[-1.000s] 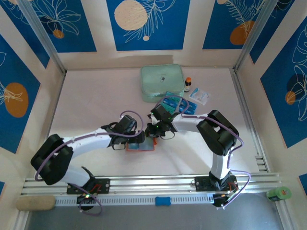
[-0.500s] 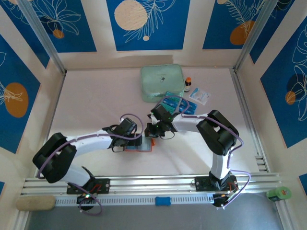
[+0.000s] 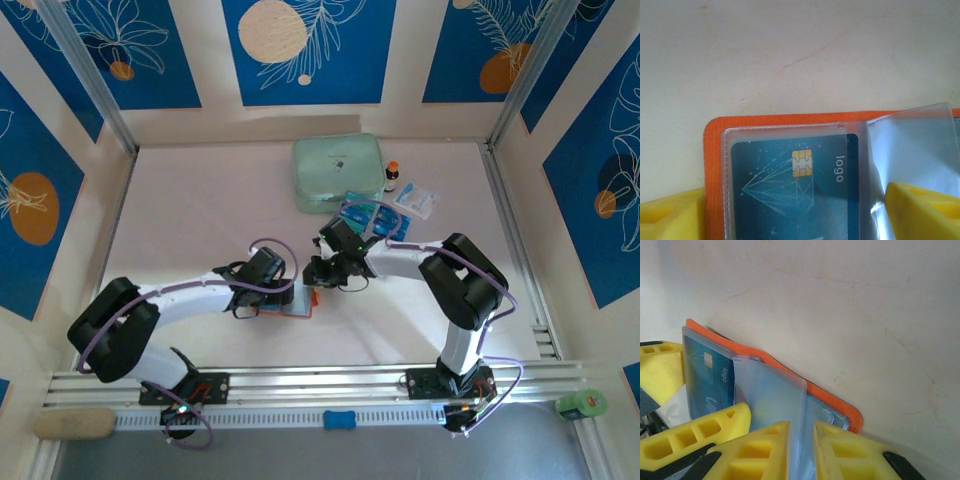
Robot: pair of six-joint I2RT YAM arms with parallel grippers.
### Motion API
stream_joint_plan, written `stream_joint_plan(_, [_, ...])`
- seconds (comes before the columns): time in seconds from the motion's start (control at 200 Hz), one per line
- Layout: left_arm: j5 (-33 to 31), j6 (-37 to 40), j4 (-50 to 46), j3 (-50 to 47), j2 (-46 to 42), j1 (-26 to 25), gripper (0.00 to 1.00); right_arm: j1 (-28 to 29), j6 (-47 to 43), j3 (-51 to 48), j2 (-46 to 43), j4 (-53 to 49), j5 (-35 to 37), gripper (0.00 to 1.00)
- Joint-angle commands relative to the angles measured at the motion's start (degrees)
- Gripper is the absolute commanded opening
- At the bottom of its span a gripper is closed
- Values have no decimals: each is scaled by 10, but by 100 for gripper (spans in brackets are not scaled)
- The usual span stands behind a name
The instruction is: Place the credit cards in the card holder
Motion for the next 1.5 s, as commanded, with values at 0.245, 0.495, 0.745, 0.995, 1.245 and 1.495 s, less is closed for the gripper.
stream_joint_plan(0.245, [21,-1,-9,4,-37,-7,92,10,-3,-10,-66,-37,29,20])
stream_joint_plan(0.495, [19,-2,-22,13,-64,-7,94,45,-11,-13,-92,-111,130,29])
stream_joint_plan(0.745, [9,-4,-35,21,-79,-8,97,65,-16,3,-58,-151,178,29])
stream_joint_plan(0.995, [-5,-1,-53,22,-102,-7,100,53,-24,0,-54,-160,198,16])
stream_joint_plan(1.245, [11,-9,-47,27,-107,-8,100,36,-41,5,-72,-162,182,21])
stream_joint_plan(1.495, [21,-14,-30,41,-85,-24,100,5,-29,-1,-116,-127,120,18])
